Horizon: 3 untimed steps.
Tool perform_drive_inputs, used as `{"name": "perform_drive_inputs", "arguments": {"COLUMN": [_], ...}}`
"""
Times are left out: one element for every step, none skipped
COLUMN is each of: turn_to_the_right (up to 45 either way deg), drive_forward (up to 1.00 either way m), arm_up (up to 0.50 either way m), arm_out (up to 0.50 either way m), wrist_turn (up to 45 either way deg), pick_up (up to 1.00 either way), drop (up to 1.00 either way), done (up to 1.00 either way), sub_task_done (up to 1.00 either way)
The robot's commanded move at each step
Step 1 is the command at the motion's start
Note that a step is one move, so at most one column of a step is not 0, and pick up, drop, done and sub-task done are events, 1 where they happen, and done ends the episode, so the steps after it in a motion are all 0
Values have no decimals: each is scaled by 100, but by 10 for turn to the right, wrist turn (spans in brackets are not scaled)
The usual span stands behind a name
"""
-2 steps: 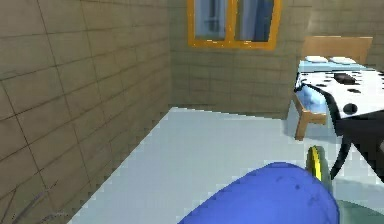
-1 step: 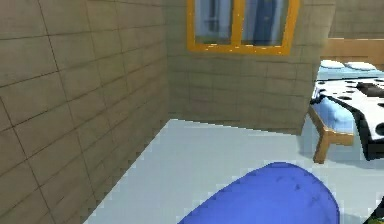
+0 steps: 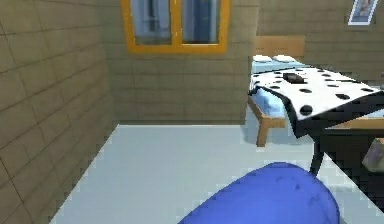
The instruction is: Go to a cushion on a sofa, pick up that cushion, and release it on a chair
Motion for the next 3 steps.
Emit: {"name": "perform_drive_inputs", "arguments": {"turn_to_the_right": [0,-450,-450], "drive_forward": [50,0,0], "arm_up": [0,0,0], "arm_out": [0,0,0], "wrist_turn": [0,0,0], "pick_up": [0,0,0], "drop": [0,0,0], "done": [0,0,0], "sub_task_done": [0,0,0]}}
